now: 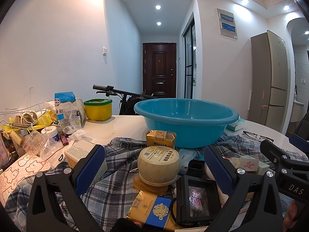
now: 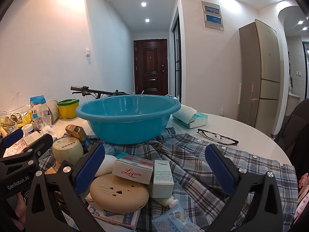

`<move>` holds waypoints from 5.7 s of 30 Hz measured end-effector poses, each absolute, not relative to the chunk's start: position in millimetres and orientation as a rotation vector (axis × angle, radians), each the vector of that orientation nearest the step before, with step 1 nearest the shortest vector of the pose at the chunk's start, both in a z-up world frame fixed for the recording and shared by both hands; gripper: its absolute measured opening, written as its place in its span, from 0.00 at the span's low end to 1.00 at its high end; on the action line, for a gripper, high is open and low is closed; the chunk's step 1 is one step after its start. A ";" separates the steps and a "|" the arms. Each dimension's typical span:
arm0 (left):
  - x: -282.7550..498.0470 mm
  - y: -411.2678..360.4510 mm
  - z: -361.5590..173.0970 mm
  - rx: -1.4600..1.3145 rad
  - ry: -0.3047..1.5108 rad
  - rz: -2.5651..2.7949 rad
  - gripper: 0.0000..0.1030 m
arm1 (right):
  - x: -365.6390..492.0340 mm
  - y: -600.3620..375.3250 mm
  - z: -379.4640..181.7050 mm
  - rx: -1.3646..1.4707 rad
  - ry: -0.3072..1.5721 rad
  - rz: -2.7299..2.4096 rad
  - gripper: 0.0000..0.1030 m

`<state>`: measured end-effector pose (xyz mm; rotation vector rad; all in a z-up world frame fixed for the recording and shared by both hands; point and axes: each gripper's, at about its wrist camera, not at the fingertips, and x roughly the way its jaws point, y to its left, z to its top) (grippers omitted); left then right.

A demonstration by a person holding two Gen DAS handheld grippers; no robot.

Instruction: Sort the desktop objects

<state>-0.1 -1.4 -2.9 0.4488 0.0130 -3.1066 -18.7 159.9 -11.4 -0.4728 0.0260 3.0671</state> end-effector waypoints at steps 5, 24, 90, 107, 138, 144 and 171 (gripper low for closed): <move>0.1 -1.5 -2.8 0.449 0.013 -3.107 1.00 | -18.8 159.8 -11.5 -0.473 0.026 3.067 1.00; 0.8 -2.3 -2.7 0.445 0.012 -3.110 1.00 | -19.2 159.9 -11.8 -0.476 0.026 3.066 1.00; -115.2 -11.3 -26.6 1.367 -0.050 -2.988 0.95 | -35.8 151.6 -14.9 -0.916 0.034 3.056 1.00; -127.2 -7.0 -32.1 1.391 -0.110 -3.009 0.75 | -35.6 157.8 -17.1 -0.948 0.068 3.028 1.00; -39.3 -18.7 0.7 1.198 0.002 -3.060 0.75 | -45.6 160.8 -23.1 -0.997 0.181 3.053 1.00; -46.2 -14.7 -0.7 1.205 -0.011 -3.058 0.75 | -73.2 160.4 -25.2 -1.017 0.232 3.052 1.00; -42.8 -10.0 -1.5 1.190 -0.041 -3.074 0.75 | -58.6 170.0 -26.2 -1.019 0.306 3.112 0.55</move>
